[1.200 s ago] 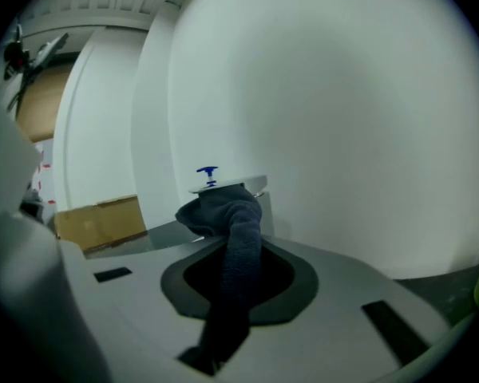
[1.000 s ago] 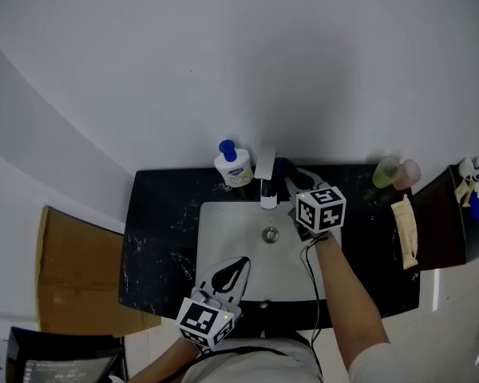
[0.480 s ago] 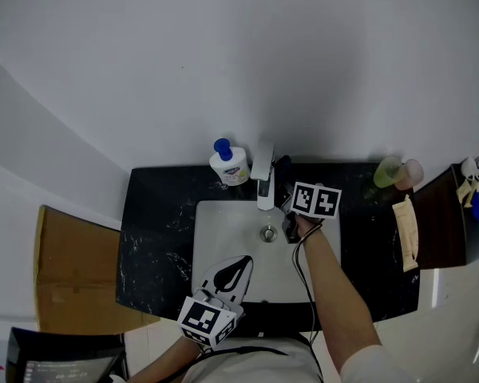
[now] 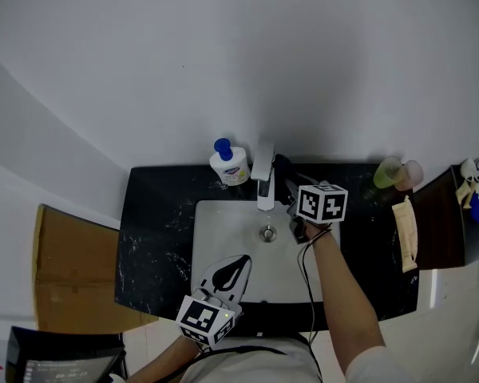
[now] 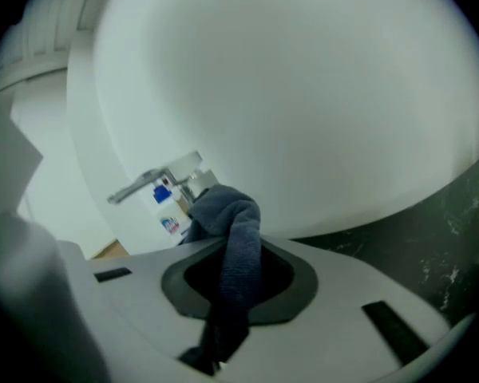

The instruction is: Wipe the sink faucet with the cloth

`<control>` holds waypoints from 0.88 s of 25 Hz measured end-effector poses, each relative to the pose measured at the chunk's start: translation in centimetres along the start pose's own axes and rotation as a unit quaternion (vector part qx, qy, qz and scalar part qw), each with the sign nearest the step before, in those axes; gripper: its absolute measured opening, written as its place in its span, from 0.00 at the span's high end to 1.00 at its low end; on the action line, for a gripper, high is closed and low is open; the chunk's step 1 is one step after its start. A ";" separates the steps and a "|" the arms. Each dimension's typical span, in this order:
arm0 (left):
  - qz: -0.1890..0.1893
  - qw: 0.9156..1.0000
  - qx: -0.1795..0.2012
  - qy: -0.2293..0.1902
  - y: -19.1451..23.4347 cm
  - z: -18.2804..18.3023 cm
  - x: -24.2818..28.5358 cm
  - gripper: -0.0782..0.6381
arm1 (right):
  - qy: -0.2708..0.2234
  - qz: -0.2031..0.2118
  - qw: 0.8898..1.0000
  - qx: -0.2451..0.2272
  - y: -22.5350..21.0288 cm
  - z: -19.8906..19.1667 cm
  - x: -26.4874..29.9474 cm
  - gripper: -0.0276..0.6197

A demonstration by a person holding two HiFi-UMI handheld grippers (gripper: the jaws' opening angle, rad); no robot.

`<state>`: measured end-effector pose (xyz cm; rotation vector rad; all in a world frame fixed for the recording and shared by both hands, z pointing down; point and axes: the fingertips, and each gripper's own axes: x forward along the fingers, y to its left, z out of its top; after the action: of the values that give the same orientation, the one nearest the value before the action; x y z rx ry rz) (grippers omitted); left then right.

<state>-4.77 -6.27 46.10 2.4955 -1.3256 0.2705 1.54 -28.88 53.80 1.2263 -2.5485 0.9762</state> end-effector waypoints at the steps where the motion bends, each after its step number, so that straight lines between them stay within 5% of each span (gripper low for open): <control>1: 0.000 1.000 0.000 0.001 0.0 -0.1 0.0 0.89 | -0.028 0.015 1.000 0.004 0.5 1.3 -0.6 0.87; 5: -0.002 1.000 0.003 0.000 -0.2 0.0 0.0 0.89 | -0.121 0.084 0.989 0.023 3.3 5.9 -2.8 0.87; 7: -0.002 1.000 0.002 0.001 -0.1 0.0 -0.1 0.89 | -0.125 0.083 0.988 0.017 3.9 6.3 -2.7 0.87; 14: 0.003 1.000 0.002 0.002 0.3 -0.1 -0.5 0.89 | -0.010 -0.006 1.000 0.000 -0.5 0.3 0.9 0.87; 18: 0.005 1.000 0.003 0.001 0.6 -0.1 -0.6 0.89 | 0.100 -0.054 0.991 -0.066 -1.5 -4.3 2.2 0.87; 22: 0.008 1.000 0.004 -0.003 0.8 0.2 -0.8 0.89 | 0.050 -0.033 0.997 -0.040 -0.9 -3.3 1.7 0.87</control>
<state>-5.89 -6.18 45.84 2.4954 -1.3493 0.2741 0.65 -28.34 57.44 1.1999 -2.4313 0.8887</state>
